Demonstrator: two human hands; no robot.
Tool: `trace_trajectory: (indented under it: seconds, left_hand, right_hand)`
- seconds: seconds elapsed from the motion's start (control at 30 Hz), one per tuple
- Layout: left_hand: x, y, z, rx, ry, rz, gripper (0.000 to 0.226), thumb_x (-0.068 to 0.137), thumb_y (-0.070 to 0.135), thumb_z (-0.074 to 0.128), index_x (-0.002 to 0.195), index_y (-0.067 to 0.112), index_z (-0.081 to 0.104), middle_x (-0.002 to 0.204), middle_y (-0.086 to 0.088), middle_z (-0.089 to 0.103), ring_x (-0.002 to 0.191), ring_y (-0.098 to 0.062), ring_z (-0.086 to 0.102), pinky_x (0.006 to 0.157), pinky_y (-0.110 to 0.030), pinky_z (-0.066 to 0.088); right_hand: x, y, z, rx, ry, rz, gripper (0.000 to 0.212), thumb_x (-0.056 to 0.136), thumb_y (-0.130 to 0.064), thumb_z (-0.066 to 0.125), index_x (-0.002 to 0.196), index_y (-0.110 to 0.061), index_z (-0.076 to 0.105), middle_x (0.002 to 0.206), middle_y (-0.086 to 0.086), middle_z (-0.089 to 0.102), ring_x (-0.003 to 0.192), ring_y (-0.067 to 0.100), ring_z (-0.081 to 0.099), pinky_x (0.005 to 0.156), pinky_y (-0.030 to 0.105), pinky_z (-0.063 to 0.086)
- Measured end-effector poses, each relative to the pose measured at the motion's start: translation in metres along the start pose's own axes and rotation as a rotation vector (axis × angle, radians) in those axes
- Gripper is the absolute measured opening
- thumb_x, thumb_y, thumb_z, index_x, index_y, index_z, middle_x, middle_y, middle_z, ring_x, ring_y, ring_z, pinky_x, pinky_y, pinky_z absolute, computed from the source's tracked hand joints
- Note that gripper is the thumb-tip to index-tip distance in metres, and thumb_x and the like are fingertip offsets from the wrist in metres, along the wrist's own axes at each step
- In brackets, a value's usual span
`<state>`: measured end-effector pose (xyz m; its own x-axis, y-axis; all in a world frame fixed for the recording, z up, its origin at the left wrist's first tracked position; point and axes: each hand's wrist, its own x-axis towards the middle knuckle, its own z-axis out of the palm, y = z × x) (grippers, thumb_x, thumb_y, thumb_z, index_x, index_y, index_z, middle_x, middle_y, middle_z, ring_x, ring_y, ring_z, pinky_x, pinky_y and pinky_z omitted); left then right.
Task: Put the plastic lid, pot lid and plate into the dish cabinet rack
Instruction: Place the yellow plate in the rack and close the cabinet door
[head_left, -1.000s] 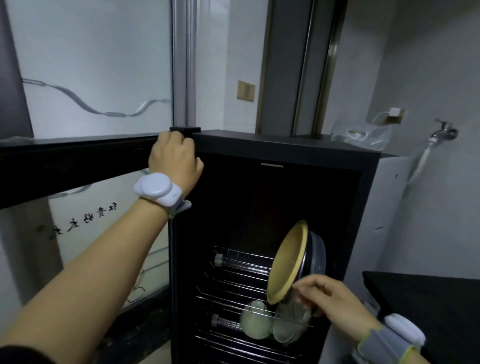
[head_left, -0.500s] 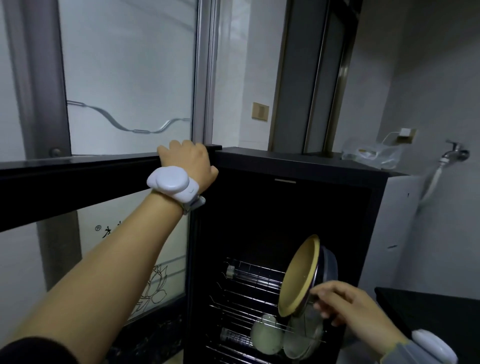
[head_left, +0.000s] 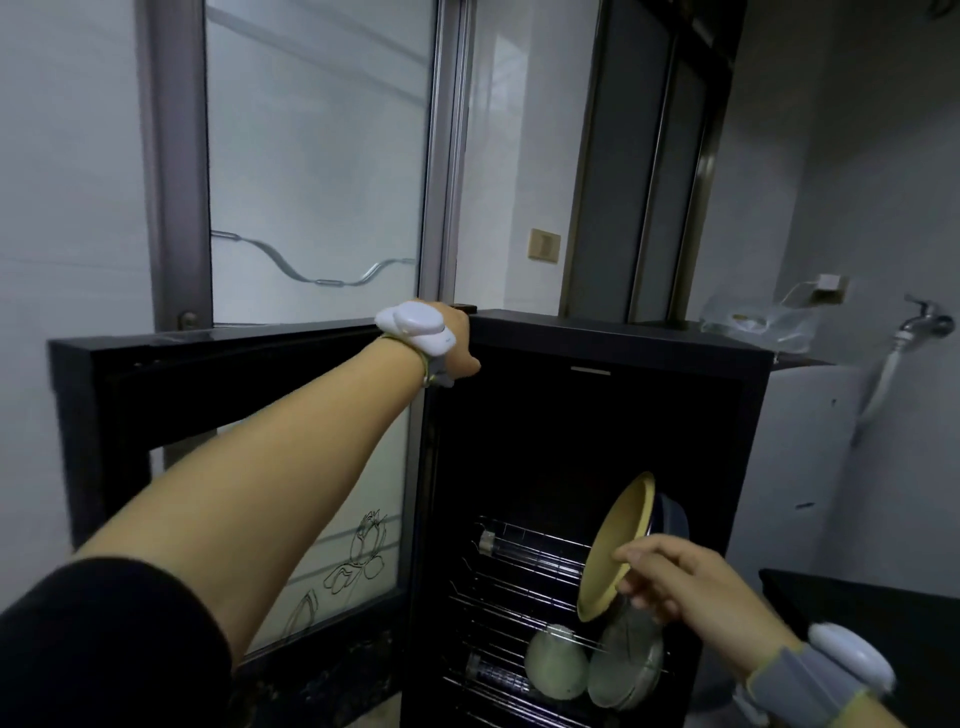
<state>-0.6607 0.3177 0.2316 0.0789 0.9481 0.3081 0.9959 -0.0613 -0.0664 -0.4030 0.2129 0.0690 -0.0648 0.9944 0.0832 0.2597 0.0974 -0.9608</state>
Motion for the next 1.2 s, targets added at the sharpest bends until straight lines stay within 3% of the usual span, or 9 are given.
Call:
trace_trajectory:
  seconds: [0.07, 0.17, 0.3, 0.37, 0.47, 0.67, 0.8, 0.93, 1.2]
  left_hand:
    - [-0.006, 0.001, -0.011, -0.03, -0.061, 0.0, 0.034, 0.066, 0.031, 0.053, 0.036, 0.017, 0.043, 0.046, -0.003, 0.05, 0.047, -0.025, 0.047, 0.051, -0.021, 0.034]
    - [-0.008, -0.003, -0.027, -0.035, -0.128, 0.016, 0.034, 0.064, 0.033, 0.053, 0.038, 0.017, 0.037, 0.046, -0.005, 0.043, 0.051, -0.025, 0.04, 0.054, -0.024, 0.032]
    - [-0.017, -0.004, -0.056, -0.122, -0.231, -0.046, 0.052, 0.062, 0.053, 0.061, 0.091, 0.01, 0.061, 0.098, -0.01, 0.061, 0.087, -0.029, 0.06, 0.073, -0.029, 0.05]
    - [-0.025, -0.004, -0.07, -0.181, -0.303, -0.09, 0.052, 0.078, 0.043, 0.061, 0.117, 0.008, 0.054, 0.116, -0.011, 0.054, 0.113, -0.032, 0.054, 0.076, -0.034, 0.05]
    - [-0.031, -0.011, -0.082, -0.214, -0.422, -0.121, 0.053, 0.083, 0.033, 0.061, 0.127, 0.007, 0.047, 0.129, -0.015, 0.05, 0.12, -0.031, 0.049, 0.088, -0.037, 0.049]
    - [-0.048, -0.024, -0.083, -0.274, -0.443, -0.006, 0.045, 0.076, 0.032, 0.068, 0.117, 0.02, 0.055, 0.124, -0.01, 0.056, 0.115, -0.024, 0.052, 0.097, -0.035, 0.046]
    - [-0.052, -0.049, -0.077, -0.577, -0.357, 0.104, 0.027, 0.071, 0.025, 0.071, 0.097, 0.021, 0.065, 0.094, -0.003, 0.062, 0.091, -0.013, 0.052, 0.077, -0.022, 0.043]
    - [-0.058, -0.077, -0.061, -0.919, -0.325, 0.222, 0.05, 0.04, 0.034, 0.077, 0.088, 0.019, 0.071, 0.098, -0.004, 0.067, 0.095, -0.01, 0.059, 0.096, -0.021, 0.043]
    - [-0.052, -0.082, -0.021, -1.469, -0.138, 0.436, 0.063, 0.029, 0.039, 0.089, 0.081, 0.007, 0.074, 0.094, -0.007, 0.074, 0.097, -0.015, 0.067, 0.086, -0.021, 0.053]
  right_hand:
    - [-0.008, -0.005, 0.0, 0.001, -0.009, -0.018, 0.017, 0.089, -0.014, 0.055, 0.082, -0.012, 0.071, 0.062, 0.003, 0.068, 0.053, 0.011, 0.059, 0.047, 0.019, 0.043]
    - [-0.019, -0.013, -0.003, -0.017, -0.022, -0.045, 0.017, 0.089, -0.014, 0.054, 0.083, -0.012, 0.07, 0.064, 0.004, 0.068, 0.054, 0.012, 0.059, 0.046, 0.019, 0.044]
    - [-0.029, -0.02, -0.007, -0.04, -0.024, -0.08, 0.016, 0.089, -0.016, 0.055, 0.084, -0.014, 0.071, 0.065, 0.002, 0.068, 0.056, 0.011, 0.059, 0.049, 0.02, 0.044]
    - [-0.032, -0.023, -0.008, -0.048, -0.02, -0.092, 0.016, 0.089, -0.018, 0.056, 0.084, -0.016, 0.07, 0.066, 0.001, 0.068, 0.057, 0.011, 0.059, 0.05, 0.019, 0.043]
    - [-0.034, -0.025, -0.008, -0.059, -0.025, -0.098, 0.015, 0.088, -0.017, 0.056, 0.084, -0.016, 0.07, 0.065, 0.001, 0.068, 0.055, 0.009, 0.059, 0.048, 0.017, 0.042]
    - [-0.035, -0.03, -0.009, -0.079, -0.029, -0.122, 0.013, 0.087, -0.016, 0.058, 0.085, -0.017, 0.071, 0.066, 0.0, 0.069, 0.057, 0.01, 0.061, 0.05, 0.017, 0.043]
    - [-0.033, -0.033, -0.007, -0.089, -0.047, -0.14, 0.013, 0.088, -0.014, 0.057, 0.088, -0.014, 0.07, 0.067, 0.001, 0.068, 0.056, 0.009, 0.061, 0.049, 0.015, 0.043]
    - [-0.029, -0.037, -0.007, -0.083, -0.029, -0.154, 0.014, 0.088, -0.013, 0.056, 0.088, -0.015, 0.069, 0.068, 0.001, 0.068, 0.056, 0.007, 0.06, 0.049, 0.014, 0.043]
    - [-0.014, -0.054, -0.01, -0.12, 0.043, -0.242, 0.015, 0.09, -0.017, 0.053, 0.093, -0.016, 0.067, 0.078, -0.001, 0.067, 0.069, 0.007, 0.06, 0.056, 0.008, 0.045]
